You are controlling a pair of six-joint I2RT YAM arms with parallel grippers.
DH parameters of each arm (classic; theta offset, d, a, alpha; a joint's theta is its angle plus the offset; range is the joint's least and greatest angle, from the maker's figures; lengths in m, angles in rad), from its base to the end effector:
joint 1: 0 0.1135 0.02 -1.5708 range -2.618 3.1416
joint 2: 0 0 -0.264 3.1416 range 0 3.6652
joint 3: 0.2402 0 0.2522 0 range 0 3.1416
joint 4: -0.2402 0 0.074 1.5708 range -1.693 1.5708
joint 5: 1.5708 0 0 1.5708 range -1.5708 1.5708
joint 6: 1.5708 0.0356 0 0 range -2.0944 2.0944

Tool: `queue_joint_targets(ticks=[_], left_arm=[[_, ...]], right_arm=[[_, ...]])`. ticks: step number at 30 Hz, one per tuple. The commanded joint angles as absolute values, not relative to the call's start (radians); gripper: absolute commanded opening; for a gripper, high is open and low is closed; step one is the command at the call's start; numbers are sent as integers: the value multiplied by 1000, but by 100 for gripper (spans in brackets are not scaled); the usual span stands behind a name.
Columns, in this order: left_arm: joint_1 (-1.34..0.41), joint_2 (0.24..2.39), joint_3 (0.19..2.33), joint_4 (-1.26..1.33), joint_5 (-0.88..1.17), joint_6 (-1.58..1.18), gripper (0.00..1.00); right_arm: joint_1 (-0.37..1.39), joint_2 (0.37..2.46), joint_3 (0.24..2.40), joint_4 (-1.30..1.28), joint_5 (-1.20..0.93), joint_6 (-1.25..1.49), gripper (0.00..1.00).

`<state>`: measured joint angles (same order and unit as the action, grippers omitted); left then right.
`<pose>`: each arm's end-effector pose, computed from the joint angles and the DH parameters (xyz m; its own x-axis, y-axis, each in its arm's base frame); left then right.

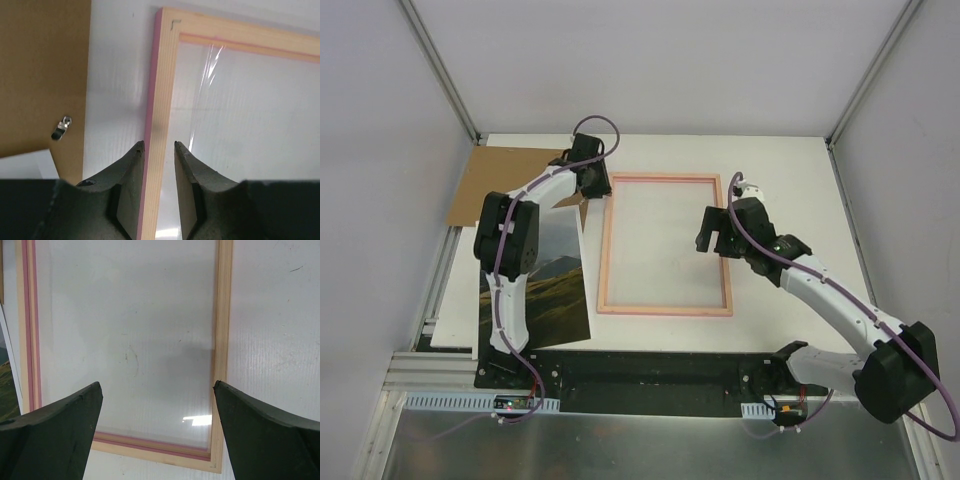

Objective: Put the photo into the frame

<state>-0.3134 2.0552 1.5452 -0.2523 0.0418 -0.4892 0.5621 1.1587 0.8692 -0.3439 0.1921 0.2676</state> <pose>0.4421 -0.1449 0.2042 -0.7382 -0.2543 -0.6249 -0.0114 0.9308 -0.3653 0.2185 0.1296 0.2785 -0.5869 -0.0629 -0.8072 -0.2465 0.9635 0.1041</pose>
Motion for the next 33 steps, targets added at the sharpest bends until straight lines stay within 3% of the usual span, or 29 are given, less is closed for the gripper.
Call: queue_joint_targets(ticks=[1,10,19,26,33], left_arm=[[-311,2126,1667,-250,15,-414,30],[-304,2243,1781,-270,8,-391,28],[-314,2284,1793,-291,-57,-379,13],[-350,2359,1933,-420,-121,-342,0],[-368,2388,1962,-491,-106,-351,0]], right_arm=[[551,1166,876,-316,167,247,96],[548,1192,896,-308,144,230,96],[545,1212,900,-298,133,227,96],[545,1201,899,-298,132,224,96],[543,1178,884,-304,135,222,96]])
